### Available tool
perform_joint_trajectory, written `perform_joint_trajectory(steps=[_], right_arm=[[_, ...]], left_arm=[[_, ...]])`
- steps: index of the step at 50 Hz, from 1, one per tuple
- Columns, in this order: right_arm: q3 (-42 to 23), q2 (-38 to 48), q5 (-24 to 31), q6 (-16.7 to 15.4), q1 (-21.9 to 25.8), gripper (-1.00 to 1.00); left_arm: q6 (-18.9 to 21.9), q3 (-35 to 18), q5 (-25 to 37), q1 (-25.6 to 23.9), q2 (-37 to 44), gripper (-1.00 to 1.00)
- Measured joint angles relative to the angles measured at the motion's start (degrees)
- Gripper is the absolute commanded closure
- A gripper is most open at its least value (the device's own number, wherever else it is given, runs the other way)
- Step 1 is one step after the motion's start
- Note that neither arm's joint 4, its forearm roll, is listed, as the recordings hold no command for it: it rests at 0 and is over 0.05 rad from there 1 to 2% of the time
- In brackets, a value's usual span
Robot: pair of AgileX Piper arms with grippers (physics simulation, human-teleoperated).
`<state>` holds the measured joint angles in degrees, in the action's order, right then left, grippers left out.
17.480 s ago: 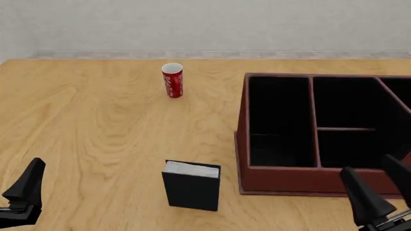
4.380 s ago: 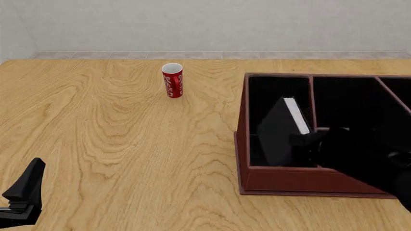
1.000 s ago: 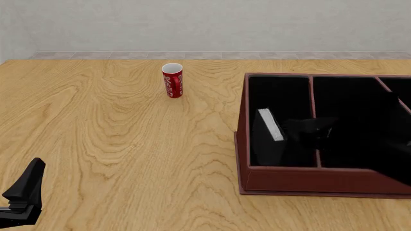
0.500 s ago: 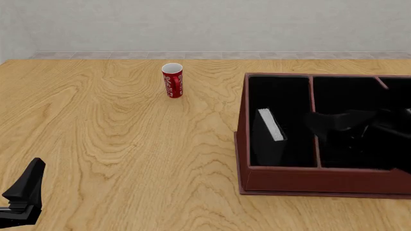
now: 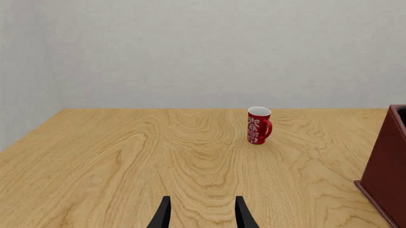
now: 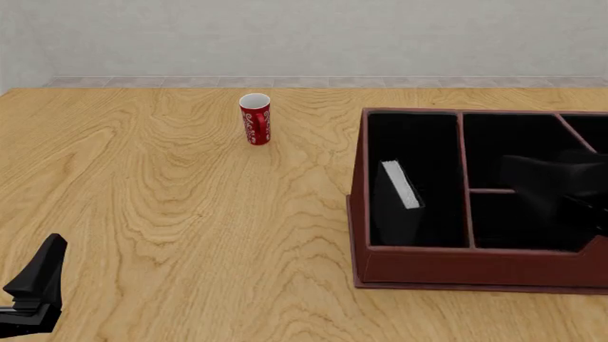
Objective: Pick up the book and place it in the left compartment of the caddy.
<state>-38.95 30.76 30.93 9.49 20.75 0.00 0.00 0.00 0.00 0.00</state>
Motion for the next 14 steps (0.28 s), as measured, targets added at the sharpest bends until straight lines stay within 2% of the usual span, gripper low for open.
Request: perform_joint_trajectory(steps=[14], right_arm=[[-2.6,-2.7,2.7,-0.3,-1.1,-1.0]], left_arm=[[0.0,0.0,0.0,0.0,0.0,-1.0]])
